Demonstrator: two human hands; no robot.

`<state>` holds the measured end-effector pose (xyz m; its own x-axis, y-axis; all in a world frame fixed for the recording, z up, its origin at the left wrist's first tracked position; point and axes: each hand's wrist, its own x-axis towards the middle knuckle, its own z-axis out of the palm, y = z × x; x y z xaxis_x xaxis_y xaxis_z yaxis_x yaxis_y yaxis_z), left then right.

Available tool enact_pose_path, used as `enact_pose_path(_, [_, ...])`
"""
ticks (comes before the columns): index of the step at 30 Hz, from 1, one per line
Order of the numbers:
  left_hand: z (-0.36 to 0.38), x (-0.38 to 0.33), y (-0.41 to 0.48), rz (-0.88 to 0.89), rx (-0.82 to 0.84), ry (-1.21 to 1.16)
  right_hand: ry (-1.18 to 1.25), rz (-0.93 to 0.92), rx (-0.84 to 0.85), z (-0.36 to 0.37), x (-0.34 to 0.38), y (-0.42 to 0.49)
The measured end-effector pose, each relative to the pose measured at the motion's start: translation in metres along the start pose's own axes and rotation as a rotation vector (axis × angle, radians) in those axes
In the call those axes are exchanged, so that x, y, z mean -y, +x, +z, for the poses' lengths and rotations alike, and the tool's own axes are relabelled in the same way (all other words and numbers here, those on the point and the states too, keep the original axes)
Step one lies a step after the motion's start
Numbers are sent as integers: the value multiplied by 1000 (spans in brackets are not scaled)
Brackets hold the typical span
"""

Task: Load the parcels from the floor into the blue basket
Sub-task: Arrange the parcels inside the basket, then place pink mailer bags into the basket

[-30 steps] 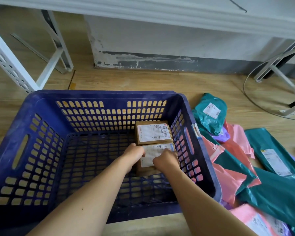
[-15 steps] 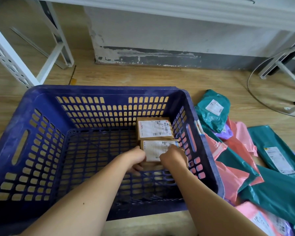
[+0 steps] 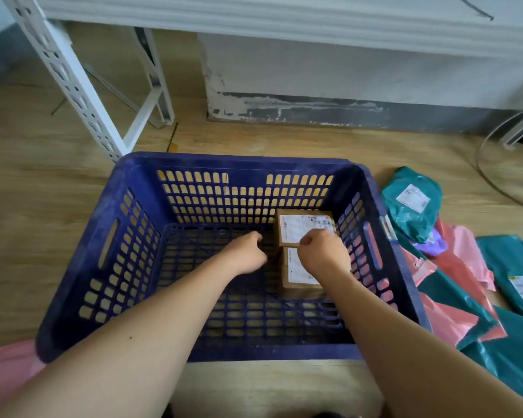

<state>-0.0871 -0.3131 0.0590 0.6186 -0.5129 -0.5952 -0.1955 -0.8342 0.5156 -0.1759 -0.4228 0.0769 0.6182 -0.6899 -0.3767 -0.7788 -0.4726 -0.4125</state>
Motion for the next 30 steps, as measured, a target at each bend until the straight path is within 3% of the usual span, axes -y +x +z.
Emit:
enact_pose_path(6, [-50,22,-26,112,-198,100,22,-168,-25,8,45,-15])
enact_pose_path(13, [-90,63,-63,118,-445,116,33,-397,-25,23,108,-49])
enact_pose_path(20, [-142,126,-102,153,-673,-157,80,-616,4,48,171,-93])
enact_pose_path(24, [-161,193,-132,92,-819,-249,129,-716,81,80,207,-132])
enact_pose_path(30, [-162,288,-154,-107,-896,-402,194,-805,215,138,273,-184])
